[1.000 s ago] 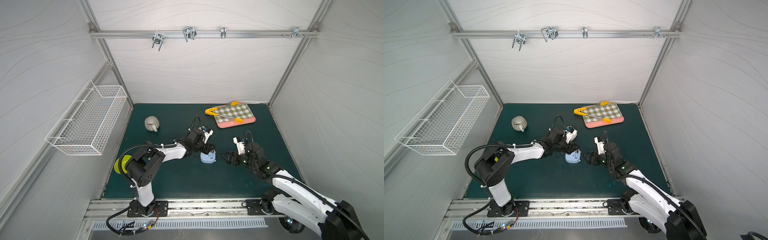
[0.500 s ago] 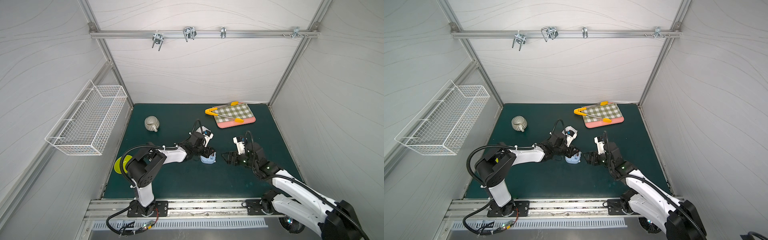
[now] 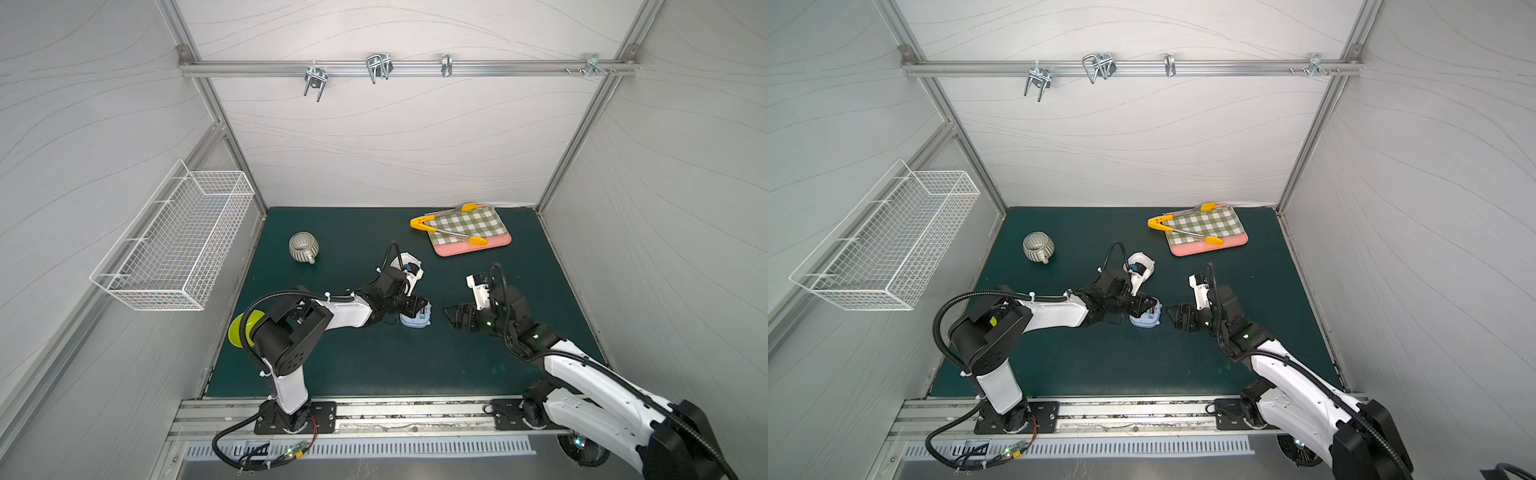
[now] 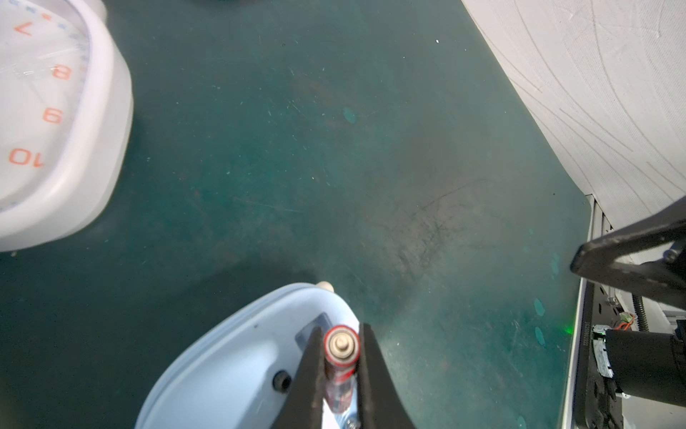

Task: Insert the battery into the alarm
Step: Install the battery in the alarm.

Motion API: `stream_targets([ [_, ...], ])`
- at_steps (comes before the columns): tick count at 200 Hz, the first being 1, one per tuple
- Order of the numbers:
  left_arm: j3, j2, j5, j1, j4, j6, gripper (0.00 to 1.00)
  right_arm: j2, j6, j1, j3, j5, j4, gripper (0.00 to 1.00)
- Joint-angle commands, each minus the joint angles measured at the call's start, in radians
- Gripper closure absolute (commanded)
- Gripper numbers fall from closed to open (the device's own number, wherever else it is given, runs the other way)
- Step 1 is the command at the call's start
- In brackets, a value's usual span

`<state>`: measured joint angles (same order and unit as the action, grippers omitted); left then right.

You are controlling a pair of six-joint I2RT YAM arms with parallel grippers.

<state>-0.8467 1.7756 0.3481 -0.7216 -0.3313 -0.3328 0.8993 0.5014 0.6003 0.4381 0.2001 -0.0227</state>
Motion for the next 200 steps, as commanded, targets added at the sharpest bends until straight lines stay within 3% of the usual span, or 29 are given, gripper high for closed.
stream_targets([
  [1,0.022,-0.032,0.002,-0.007,0.019,-0.011,0.83,-0.002,0.009,-0.006,-0.002,0.012,0.021,0.21],
  [17,0.039,-0.050,0.000,-0.006,0.005,-0.025,0.73,0.001,0.008,-0.004,-0.002,0.012,0.025,0.21],
  [30,0.041,-0.067,-0.010,-0.007,0.010,-0.027,0.58,0.004,0.008,-0.006,0.000,0.010,0.027,0.21],
  [49,0.041,-0.089,-0.023,-0.007,0.027,-0.022,0.47,0.010,0.006,-0.007,0.006,0.013,0.031,0.21],
  [86,0.066,-0.140,-0.039,-0.007,0.027,-0.028,0.46,0.049,-0.005,-0.007,0.033,-0.003,0.040,0.21],
  [116,0.122,-0.239,-0.083,-0.007,0.003,-0.070,0.42,0.175,-0.008,-0.005,0.136,-0.047,-0.031,0.23],
  [142,0.158,-0.334,-0.256,-0.004,0.108,-0.205,0.25,0.318,-0.033,0.006,0.251,-0.041,-0.098,0.35],
  [161,0.127,-0.348,-0.307,-0.004,0.252,-0.285,0.14,0.420,-0.029,0.036,0.327,-0.069,-0.130,0.50],
  [183,0.070,-0.307,-0.317,0.000,0.381,-0.318,0.17,0.518,-0.022,0.064,0.412,-0.086,-0.169,0.61],
  [200,0.027,-0.254,-0.246,0.032,0.425,-0.337,0.23,0.591,-0.001,0.075,0.473,-0.098,-0.207,0.68],
])
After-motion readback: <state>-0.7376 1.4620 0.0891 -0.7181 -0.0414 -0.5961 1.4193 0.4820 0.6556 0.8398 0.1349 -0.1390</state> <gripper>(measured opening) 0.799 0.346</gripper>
